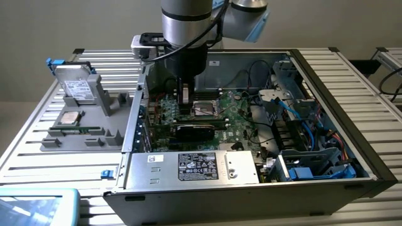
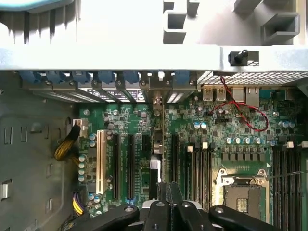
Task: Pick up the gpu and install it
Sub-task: 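Press down on the gpu until it lock into place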
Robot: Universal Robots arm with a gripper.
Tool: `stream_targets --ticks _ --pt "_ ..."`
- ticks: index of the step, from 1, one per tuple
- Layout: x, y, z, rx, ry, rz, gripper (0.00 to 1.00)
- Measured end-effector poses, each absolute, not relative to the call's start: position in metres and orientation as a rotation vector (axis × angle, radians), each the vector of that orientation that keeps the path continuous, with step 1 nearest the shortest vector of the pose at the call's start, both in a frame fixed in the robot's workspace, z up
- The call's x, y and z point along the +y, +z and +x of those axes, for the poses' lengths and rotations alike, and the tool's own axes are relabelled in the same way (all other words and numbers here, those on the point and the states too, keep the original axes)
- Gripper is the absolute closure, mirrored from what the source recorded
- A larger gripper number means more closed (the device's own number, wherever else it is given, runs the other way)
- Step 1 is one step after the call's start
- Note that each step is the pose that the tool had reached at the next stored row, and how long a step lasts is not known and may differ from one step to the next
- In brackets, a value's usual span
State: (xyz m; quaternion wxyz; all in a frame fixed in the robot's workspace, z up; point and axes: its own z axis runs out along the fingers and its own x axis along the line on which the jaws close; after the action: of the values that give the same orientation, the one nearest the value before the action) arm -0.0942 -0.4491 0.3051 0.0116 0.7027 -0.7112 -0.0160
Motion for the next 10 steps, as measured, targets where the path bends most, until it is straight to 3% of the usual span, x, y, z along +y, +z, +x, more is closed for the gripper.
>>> stream_targets --ticks 10 --pt "-0.4491 0.3051 -0.0949 -2.216 -0.052 2.191 0.88"
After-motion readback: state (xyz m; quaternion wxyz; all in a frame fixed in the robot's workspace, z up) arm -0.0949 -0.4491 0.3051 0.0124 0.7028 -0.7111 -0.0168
